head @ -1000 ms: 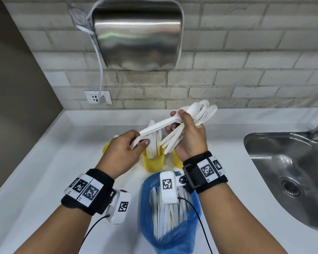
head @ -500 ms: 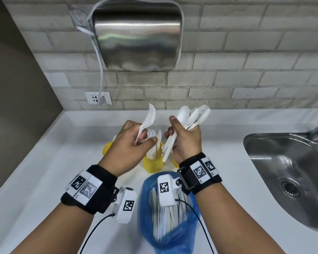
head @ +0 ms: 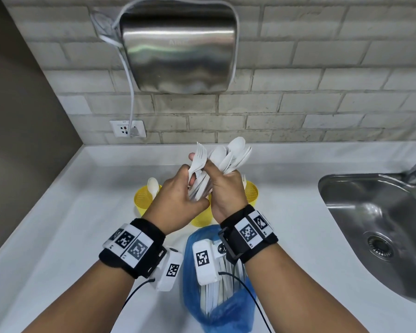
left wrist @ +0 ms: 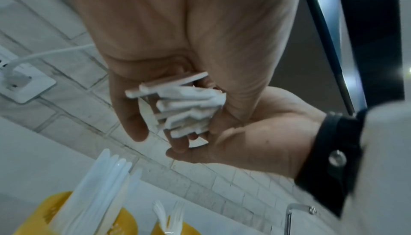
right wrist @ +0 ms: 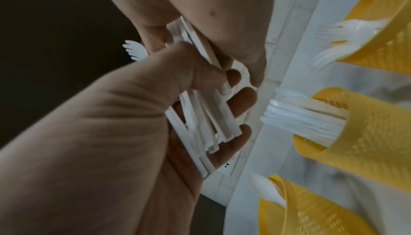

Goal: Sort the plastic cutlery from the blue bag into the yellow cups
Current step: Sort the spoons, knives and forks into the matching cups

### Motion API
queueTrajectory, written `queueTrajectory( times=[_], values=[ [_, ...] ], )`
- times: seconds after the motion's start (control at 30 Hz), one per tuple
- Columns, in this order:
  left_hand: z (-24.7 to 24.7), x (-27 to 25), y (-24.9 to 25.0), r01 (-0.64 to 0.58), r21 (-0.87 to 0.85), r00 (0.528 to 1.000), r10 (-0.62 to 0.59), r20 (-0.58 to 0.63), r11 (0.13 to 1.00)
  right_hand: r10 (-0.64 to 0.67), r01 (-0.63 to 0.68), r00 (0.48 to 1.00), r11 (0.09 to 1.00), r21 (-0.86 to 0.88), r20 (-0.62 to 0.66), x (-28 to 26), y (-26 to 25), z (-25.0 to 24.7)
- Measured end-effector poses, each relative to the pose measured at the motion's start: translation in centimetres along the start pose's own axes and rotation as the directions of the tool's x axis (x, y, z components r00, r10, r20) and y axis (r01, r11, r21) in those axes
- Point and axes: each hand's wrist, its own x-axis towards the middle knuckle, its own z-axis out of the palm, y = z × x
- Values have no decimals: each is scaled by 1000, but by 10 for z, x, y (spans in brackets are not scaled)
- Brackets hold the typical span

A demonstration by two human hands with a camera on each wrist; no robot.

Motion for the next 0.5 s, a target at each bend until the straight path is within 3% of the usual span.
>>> queueTrajectory(
  times=[0.1,0.2,0.37,0.5],
  values=[
    [4,-1,0,-71,-20,996,70,-57,997,68,-68,997,998,7,44,-3,-4,2],
    [7,0,-4,-122,11,992,123,-26,992,104,-103,994,994,-34,32,-1,-3,1],
    [7,0,-11,-128,-14,992,128,16,992,169,-163,985,975,-151,31,0,2,2],
    [6,-4,-12,-121,-46,991,123,47,992,206,-173,970,958,-230,127,0,-2,-3]
  ],
)
